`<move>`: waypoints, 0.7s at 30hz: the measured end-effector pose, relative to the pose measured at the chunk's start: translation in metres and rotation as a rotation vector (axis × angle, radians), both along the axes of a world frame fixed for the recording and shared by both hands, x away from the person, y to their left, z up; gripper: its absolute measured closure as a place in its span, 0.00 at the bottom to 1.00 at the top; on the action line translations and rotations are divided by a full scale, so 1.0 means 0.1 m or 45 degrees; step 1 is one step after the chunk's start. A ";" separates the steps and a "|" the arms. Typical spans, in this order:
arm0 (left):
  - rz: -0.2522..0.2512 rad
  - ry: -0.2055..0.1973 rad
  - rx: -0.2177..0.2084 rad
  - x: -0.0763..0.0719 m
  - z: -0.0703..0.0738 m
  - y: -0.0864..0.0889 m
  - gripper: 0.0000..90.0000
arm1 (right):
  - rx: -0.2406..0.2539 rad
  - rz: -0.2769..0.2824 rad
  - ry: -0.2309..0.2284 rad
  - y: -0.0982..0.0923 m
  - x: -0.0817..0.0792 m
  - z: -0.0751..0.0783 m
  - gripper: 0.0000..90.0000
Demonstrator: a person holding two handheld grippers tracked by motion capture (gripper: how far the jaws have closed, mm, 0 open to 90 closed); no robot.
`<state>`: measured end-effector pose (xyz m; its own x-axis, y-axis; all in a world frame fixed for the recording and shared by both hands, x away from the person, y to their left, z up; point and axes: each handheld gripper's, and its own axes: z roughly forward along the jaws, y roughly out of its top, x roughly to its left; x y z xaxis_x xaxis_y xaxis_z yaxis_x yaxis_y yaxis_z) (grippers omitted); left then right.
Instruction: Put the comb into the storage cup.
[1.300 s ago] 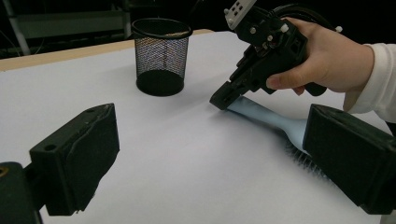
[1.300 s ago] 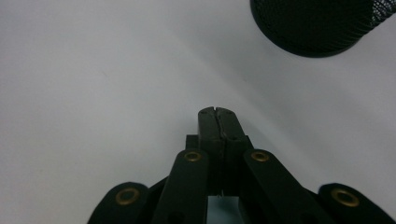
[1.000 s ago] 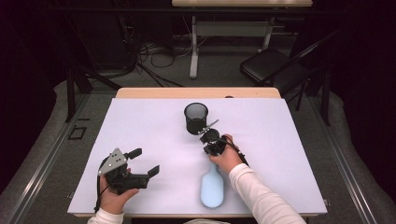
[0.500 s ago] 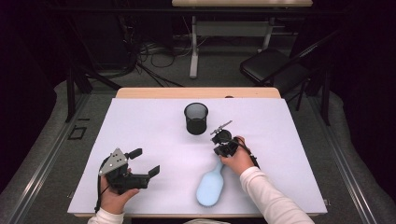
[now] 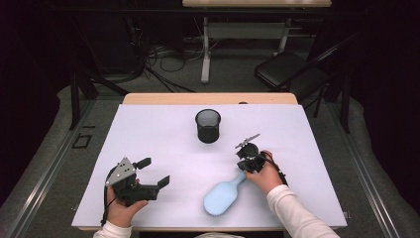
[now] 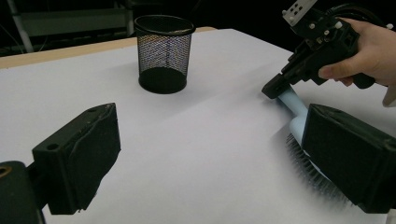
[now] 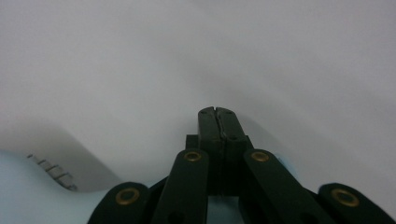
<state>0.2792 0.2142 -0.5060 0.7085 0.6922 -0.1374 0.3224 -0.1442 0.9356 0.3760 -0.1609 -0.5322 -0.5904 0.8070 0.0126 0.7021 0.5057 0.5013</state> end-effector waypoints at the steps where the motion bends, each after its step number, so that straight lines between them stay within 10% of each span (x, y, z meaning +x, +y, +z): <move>1: 0.001 0.000 0.000 0.00 0.00 0.00 0.05 | -0.002 -0.004 0.003 -0.02 -0.01 0.00 1.00; 21: -0.005 -0.002 0.004 0.00 0.00 -0.01 0.05 | 0.089 -0.071 0.015 -0.35 -0.30 0.02 1.00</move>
<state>0.2791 0.2134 -0.5063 0.7113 0.6901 -0.1338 0.3203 -0.1487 0.9356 0.3460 -0.1963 -0.5297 -0.5440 0.8355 0.0772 0.7344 0.4296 0.5254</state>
